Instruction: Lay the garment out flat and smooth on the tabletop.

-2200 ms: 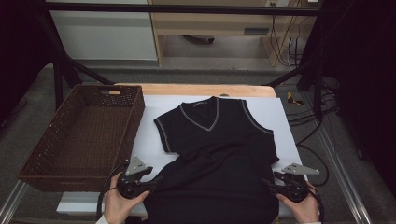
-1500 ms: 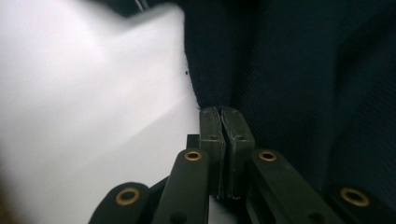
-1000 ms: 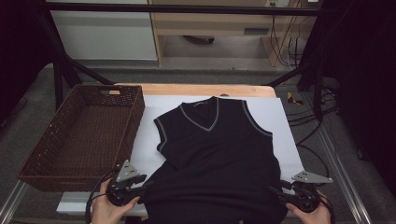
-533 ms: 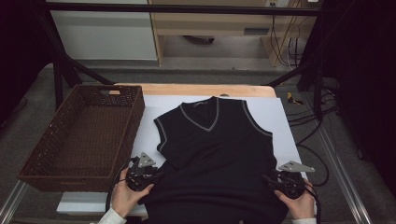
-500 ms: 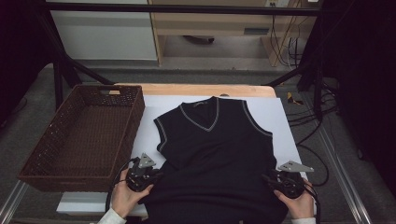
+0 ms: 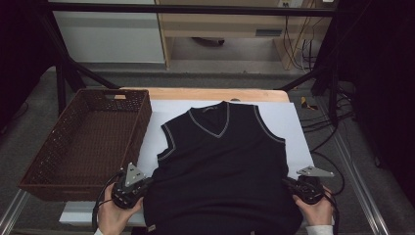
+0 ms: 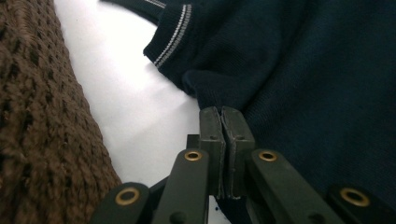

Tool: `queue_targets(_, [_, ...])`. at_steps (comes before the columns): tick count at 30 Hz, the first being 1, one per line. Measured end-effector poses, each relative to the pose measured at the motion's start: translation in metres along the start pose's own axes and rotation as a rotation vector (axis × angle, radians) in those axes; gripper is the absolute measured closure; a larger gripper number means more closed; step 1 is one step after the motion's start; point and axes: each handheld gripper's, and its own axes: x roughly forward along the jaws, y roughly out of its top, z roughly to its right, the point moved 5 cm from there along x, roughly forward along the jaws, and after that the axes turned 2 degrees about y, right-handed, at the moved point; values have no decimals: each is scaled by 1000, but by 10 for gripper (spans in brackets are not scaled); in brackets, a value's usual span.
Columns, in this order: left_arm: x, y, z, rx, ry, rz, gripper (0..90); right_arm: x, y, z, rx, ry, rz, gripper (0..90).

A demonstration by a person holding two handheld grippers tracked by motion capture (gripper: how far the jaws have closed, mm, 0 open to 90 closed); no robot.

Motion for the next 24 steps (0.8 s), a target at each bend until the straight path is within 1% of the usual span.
queue_targets(1, [3, 2, 1, -14, -16, 3, 856, 0, 1, -1, -3, 3, -5, 795])
queue_targets(2, [6, 3, 2, -21, -29, 10, 825, 0, 2, -1, -2, 4, 0, 773])
queue_targets(3, [8, 5, 4, -25, -49, 23, 756, -1, 3, -2, -4, 7, 13, 725])
queue_targets(4, [8, 5, 7, -34, -78, 28, 687, -2, 4, -4, -6, 14, 34, 661])
queue_targets(6, [7, 7, 14, -36, -108, 55, 602, -8, 7, -10, -6, 37, 80, 567])
queue_targets(7, [6, 8, 18, -39, -124, 61, 559, -10, 8, -15, -7, 56, 91, 523])
queue_targets(8, [6, 9, 23, -30, -141, 65, 535, -11, 8, -20, -14, 74, 89, 476])
queue_targets(9, [6, 10, 29, -15, -147, 69, 516, -12, 9, -25, -29, 82, 87, 447])
queue_targets(10, [7, 10, 35, -7, -159, 66, 496, -12, 9, -32, -32, 94, 82, 422])
queue_targets(11, [8, 9, 41, -1, -188, 56, 488, -11, 9, -39, -40, 114, 81, 402])
queue_targets(12, [11, 8, 47, -3, -217, 41, 486, -10, 9, -46, -42, 146, 79, 394])
queue_targets(13, [13, 6, 51, 0, -233, 32, 482, -9, 9, -53, -47, 170, 72, 372])
queue_targets(14, [16, 4, 55, 11, -243, 20, 481, -9, 9, -58, -53, 179, 68, 354])
queue_targets(16, [21, -2, 63, 25, -247, 6, 484, -6, 11, -70, -77, 195, 66, 353])
queue_targets(18, [25, -5, 69, 29, -267, -8, 488, -2, 11, -81, -78, 226, 55, 354])
queue_targets(19, [25, -6, 72, 34, -271, -14, 488, 2, 11, -85, -97, 234, 45, 356])
queue_targets(22, [22, -8, 79, 49, -283, -13, 488, 8, 8, -98, -117, 257, 20, 362])
queue_targets(24, [20, -9, 83, 52, -292, -17, 505, 9, 7, -104, -125, 272, 17, 367])
